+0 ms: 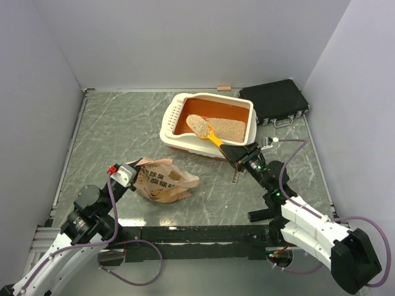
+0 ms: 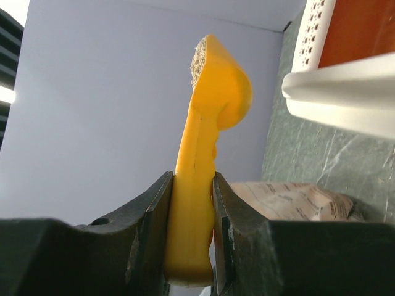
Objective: Fill the litter box with clean litter
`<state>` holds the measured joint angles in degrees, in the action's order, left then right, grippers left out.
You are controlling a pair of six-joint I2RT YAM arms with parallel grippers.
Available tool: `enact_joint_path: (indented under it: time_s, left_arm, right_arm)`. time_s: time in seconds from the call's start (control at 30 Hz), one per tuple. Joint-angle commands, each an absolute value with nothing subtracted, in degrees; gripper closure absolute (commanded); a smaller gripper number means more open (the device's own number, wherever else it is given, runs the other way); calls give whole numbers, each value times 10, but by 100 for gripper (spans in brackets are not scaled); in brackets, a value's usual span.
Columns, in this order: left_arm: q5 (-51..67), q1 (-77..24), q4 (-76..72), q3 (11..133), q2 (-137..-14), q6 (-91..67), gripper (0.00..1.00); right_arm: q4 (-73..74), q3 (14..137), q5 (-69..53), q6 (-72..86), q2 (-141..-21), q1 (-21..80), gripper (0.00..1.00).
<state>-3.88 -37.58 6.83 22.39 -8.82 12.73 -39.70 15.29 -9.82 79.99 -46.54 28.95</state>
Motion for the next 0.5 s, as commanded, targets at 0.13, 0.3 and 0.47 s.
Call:
enact_joint_path:
  time_s: [0.13,0.3,0.47]
  left_arm:
    - [-33,-374,-26,236,-65,122,99]
    - [-33,-374,-26,237,-64,122,99]
    - [-46,-374,-25,241,-68,120,99]
  right_arm:
    - [-503,204,-65,798,-520,256,100]
    - [-464,222,-85,776,-533,205,100]
    - [-274,301,-126,702,-532,172,100]
